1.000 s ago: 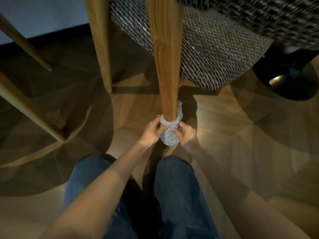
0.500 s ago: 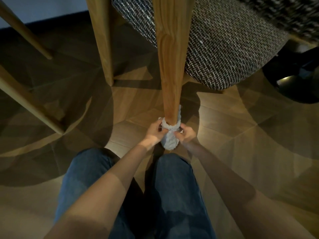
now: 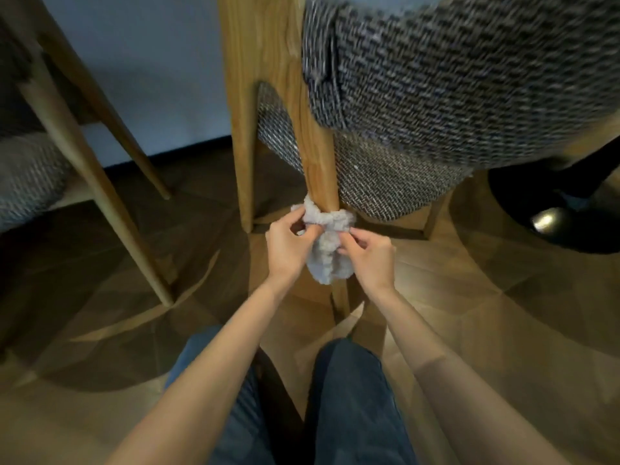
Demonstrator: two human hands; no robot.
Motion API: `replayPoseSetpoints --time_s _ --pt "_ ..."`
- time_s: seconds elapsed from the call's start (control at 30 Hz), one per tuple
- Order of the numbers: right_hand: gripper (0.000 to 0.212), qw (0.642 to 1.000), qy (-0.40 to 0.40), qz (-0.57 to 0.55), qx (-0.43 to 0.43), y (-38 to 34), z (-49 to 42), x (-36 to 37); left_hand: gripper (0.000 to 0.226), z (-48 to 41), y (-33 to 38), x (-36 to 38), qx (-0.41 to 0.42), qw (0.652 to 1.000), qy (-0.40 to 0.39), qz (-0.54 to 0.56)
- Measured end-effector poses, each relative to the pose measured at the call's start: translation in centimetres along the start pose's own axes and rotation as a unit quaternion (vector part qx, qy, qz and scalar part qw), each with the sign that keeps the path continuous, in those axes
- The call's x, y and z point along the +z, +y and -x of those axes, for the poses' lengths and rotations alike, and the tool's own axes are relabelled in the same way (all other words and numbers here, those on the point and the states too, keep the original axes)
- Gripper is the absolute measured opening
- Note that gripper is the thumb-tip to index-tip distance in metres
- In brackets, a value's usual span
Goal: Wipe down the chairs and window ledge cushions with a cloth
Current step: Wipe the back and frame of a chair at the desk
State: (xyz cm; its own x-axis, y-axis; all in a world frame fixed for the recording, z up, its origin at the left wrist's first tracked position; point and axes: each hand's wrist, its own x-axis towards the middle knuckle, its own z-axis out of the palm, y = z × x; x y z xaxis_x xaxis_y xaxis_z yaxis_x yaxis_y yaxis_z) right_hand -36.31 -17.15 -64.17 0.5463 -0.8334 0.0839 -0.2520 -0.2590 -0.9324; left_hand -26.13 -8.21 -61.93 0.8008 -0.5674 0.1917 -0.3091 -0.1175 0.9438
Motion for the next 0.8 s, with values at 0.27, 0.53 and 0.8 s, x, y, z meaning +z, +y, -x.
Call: replayPoseSetpoints --time_s 0.27,0.53,0.8 --pt "0.029 0.991 -0.035 -0.13 -0.01 -5.2 3.1 -2.5 0.027 2.1 6.1 -2.0 0.021 0.997 0.071 0.022" --pt "0.034 0.977 0.105 0.002 -0.186 -10.7 5.0 -13.1 0.011 3.9 11.3 -4.1 0.128 0.99 0.051 -0.023" --pt "0.081 0.965 0.126 -0.158 -0.165 -13.8 0.3 -20.2 0.016 2.4 18.8 -2.0 0.298 0.938 -0.005 -0.176"
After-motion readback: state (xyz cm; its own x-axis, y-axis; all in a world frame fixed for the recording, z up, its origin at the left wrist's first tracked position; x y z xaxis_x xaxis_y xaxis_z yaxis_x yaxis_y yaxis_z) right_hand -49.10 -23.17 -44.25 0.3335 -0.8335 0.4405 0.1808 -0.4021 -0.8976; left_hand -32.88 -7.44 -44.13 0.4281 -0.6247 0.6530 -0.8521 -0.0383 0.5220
